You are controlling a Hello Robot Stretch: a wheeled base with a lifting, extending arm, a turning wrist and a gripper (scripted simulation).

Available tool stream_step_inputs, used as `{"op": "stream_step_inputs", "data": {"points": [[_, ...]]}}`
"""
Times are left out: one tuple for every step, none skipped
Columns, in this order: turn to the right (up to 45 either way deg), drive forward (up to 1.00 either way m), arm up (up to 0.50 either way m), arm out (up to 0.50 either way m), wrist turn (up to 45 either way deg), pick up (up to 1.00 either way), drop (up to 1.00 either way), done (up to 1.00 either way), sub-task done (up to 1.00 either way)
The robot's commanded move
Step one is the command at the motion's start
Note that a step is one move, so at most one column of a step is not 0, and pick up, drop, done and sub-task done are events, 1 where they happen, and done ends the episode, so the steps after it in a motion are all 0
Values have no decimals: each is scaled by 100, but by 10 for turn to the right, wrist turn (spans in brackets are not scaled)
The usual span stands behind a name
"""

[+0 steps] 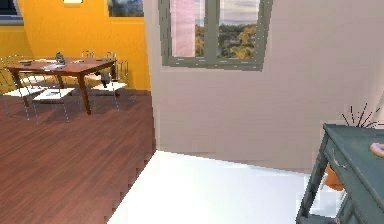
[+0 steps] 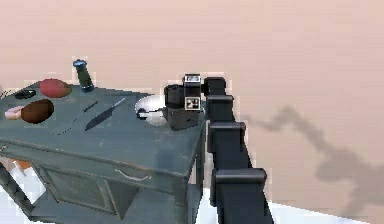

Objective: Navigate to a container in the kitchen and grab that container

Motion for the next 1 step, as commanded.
{"op": "stream_step_inputs", "data": {"points": [[0, 0, 0, 0, 0, 0, 0, 100, 0]]}}
